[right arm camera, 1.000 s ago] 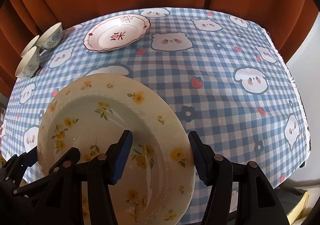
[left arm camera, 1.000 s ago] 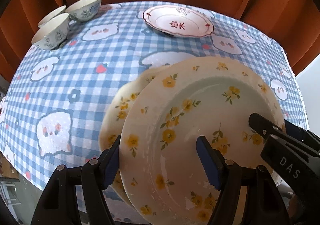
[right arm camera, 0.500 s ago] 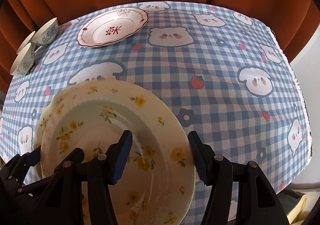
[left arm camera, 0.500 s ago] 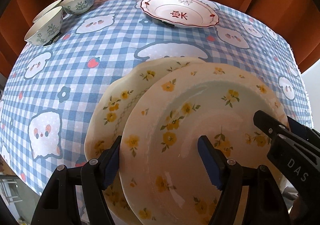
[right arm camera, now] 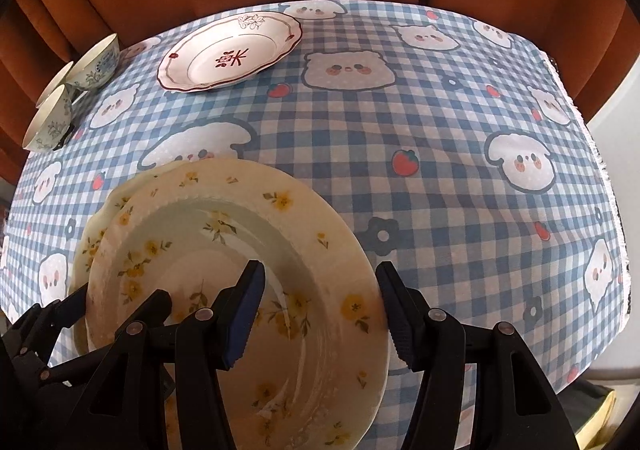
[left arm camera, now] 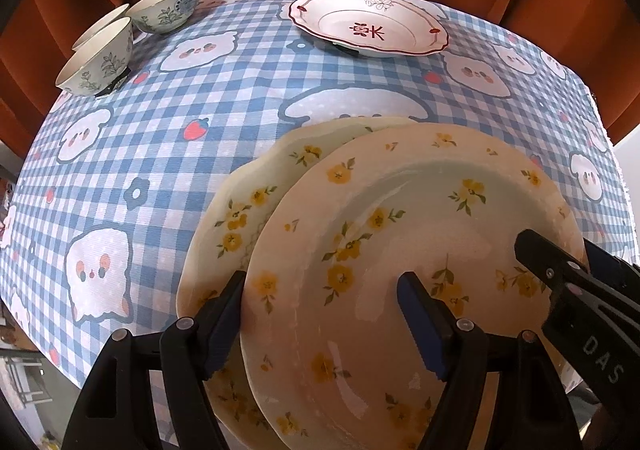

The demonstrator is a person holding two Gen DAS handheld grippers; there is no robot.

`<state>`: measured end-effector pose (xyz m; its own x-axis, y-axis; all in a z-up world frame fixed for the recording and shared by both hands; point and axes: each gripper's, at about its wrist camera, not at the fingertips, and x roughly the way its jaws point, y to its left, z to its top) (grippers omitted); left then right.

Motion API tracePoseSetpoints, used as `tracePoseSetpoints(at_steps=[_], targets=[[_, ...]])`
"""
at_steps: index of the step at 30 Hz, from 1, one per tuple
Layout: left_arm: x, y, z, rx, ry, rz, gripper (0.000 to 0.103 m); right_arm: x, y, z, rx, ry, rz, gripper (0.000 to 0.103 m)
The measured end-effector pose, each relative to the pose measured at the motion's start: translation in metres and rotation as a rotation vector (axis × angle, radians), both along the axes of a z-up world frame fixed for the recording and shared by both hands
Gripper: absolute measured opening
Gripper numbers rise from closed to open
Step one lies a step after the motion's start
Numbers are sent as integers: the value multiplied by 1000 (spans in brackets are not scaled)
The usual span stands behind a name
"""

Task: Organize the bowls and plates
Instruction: 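Lower the held plate onto the flat yellow-flowered plate with the left gripper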

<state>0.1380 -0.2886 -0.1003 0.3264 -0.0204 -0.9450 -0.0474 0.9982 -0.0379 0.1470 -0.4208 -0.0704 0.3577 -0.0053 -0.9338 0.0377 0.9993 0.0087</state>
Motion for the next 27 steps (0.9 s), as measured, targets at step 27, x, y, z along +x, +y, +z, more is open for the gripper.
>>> tracePoseSetpoints(at_steps=[27], targets=[[-24, 20, 18, 57, -48, 27, 78, -21, 9, 4, -23, -19, 16, 31]])
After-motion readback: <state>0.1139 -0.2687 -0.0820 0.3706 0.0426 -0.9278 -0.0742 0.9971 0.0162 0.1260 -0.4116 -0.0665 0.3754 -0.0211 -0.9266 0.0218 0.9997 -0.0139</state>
